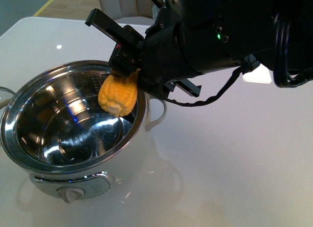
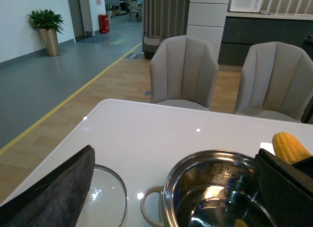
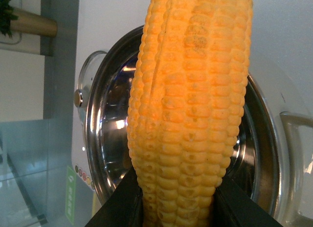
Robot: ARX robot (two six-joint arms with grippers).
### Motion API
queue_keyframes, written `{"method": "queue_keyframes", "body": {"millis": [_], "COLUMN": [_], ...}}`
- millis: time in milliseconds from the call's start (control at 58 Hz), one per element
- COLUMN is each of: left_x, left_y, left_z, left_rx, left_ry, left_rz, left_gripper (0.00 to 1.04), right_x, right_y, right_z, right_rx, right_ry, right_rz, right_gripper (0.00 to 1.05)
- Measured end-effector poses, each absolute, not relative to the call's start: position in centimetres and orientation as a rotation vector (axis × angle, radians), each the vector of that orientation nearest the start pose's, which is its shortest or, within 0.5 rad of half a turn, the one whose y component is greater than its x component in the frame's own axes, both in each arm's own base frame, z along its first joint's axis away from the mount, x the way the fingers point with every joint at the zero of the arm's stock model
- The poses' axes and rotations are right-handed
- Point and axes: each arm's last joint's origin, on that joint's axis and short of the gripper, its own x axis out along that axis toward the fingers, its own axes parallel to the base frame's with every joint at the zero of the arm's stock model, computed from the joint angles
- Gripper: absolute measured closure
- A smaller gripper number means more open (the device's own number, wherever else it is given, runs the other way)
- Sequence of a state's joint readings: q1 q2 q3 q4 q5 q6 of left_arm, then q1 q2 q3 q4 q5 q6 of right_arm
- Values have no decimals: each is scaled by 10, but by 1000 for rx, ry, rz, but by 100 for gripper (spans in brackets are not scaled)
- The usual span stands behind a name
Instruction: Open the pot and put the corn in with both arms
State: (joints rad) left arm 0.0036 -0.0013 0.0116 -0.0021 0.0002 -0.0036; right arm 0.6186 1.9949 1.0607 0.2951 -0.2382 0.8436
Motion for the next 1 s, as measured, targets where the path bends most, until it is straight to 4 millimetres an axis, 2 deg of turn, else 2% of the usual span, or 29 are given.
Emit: {"method": "queue_keyframes", "body": {"millis": [328,535,673,811,949,1001], "left_x": [97,97,97,97,97,97], "left_y": [0,0,0,0,0,0], "left_z": [167,167,167,167,167,167], "left_rx": [-4,-4,-4,-4,-4,-4], "left_ry": [-11,-10,-11,-11,-11,-11], "left_rz": [4,4,4,4,4,4], "left_gripper": [7,7,7,7,7,7], "right_x": [314,307,306,307,314,317], "right_y": [263,271,271,271,264,257], "right_z": [120,114,106,104,110,112], "right_rx": [612,575,551,550,603,634], "right_ry": [1000,1044,1069,1071,1029,1012], "right_rz": [569,587,578,571,561,548], "right_gripper": [83,83,59,39,10,8]}}
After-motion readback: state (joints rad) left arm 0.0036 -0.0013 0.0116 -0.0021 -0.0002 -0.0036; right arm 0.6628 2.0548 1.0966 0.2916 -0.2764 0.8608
